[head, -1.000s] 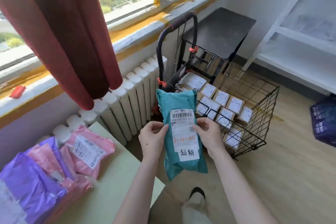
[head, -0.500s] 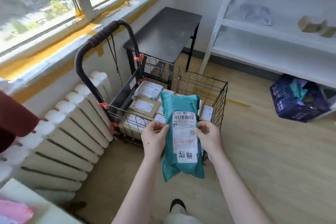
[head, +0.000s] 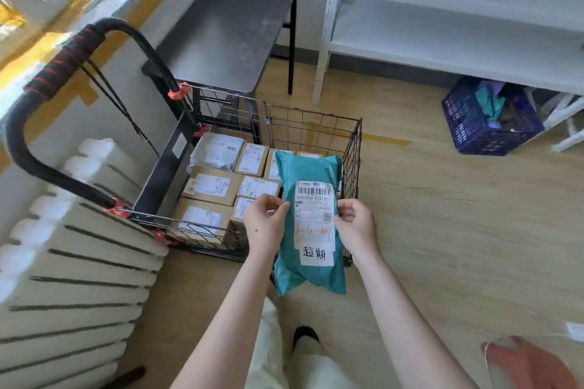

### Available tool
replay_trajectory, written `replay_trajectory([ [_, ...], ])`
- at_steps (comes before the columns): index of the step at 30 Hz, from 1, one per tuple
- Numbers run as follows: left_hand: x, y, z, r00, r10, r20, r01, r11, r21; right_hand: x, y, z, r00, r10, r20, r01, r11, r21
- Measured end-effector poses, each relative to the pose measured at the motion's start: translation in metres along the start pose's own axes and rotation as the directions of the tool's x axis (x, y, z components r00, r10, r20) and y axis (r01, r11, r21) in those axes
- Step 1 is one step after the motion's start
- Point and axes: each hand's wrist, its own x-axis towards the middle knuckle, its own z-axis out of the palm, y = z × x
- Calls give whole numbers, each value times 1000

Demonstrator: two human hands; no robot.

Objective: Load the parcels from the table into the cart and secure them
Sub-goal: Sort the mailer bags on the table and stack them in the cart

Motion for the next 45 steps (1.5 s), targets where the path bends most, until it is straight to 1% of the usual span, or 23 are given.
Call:
replay_trajectory([
  [4,49,-4,20,996,-9,84,6,999,35,33,-1,20,997,69,-28,-69,998,3],
  [10,125,-12,52,970,-92,224,72,993,95,90,-2,59,982,161,-96,-162,987,-3],
  [15,179,-21,80,934,-81,348,37,991,131,138,6,77,961,233,-150,-228,973,44],
  [20,219,-42,122,908,-103,407,47,988,145,177,36,93,927,302,-221,-308,951,10],
  [24,239,-69,163,902,-120,415,72,989,129,207,69,104,916,312,-250,-328,944,-25],
  [28,249,-100,197,891,-142,432,82,985,153,233,99,111,897,330,-295,-362,930,-61],
  [31,254,-120,213,892,-146,428,80,983,167,244,121,117,899,340,-275,-378,921,-97],
  [36,247,-156,219,881,-187,435,106,973,204,238,149,126,910,335,-243,-387,897,-212],
  [40,223,-178,212,836,-254,485,110,946,306,218,169,131,887,411,-210,-458,837,-299],
  [42,212,-188,209,816,-258,517,60,928,368,205,180,136,851,486,-197,-524,795,-304],
  [45,196,-196,212,770,-255,585,-25,904,426,188,198,149,801,580,-145,-597,758,-262],
])
